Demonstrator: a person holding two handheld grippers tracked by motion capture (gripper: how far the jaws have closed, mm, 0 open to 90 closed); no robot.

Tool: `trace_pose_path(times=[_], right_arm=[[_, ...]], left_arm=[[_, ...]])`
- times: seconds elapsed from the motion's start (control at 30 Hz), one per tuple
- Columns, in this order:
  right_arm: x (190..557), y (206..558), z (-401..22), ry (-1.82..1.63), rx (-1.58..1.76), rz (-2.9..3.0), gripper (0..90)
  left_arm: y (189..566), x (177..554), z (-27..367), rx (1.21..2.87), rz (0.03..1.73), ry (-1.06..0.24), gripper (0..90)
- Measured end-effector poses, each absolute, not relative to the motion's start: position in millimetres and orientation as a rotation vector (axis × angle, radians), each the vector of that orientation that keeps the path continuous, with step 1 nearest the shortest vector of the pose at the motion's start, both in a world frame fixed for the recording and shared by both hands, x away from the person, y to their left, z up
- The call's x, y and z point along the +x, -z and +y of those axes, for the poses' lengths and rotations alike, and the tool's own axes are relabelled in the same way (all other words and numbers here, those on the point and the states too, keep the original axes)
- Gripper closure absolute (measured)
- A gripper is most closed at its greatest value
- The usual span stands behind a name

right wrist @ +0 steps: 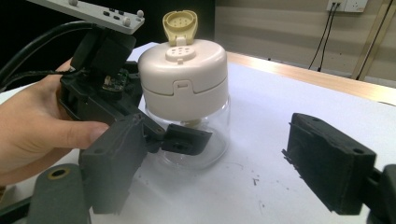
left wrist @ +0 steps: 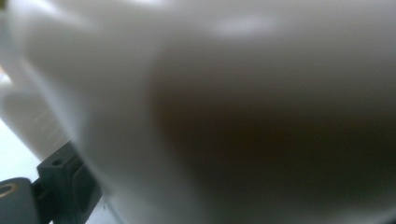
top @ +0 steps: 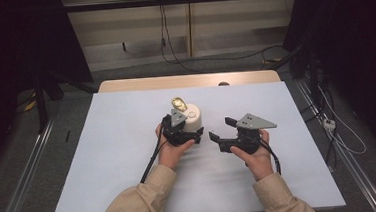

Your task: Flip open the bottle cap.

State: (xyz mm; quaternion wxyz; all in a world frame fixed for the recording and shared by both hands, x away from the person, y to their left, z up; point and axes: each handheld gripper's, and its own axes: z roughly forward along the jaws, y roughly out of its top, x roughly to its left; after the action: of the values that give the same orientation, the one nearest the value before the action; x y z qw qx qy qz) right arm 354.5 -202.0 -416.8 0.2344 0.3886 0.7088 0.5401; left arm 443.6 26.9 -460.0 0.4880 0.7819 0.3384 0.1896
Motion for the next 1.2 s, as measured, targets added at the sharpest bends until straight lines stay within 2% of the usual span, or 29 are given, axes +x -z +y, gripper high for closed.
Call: trace_pose_path(times=[0.27,0.6,1.2], right_arm=[[352,419,-205,-1.473,1.067,1.955,17.2],[340,426,-211,-1.433,1.052,1.992,15.9],[321,437,-222,-1.41,1.08,2.009,13.2]], left_arm=[[460,435,35,1.939,0.806,-0.475,4.2],[456,422,56,1.947,0.799,-0.431,5.4],[442,388,137,1.887,0.787,-0.407,5.0]])
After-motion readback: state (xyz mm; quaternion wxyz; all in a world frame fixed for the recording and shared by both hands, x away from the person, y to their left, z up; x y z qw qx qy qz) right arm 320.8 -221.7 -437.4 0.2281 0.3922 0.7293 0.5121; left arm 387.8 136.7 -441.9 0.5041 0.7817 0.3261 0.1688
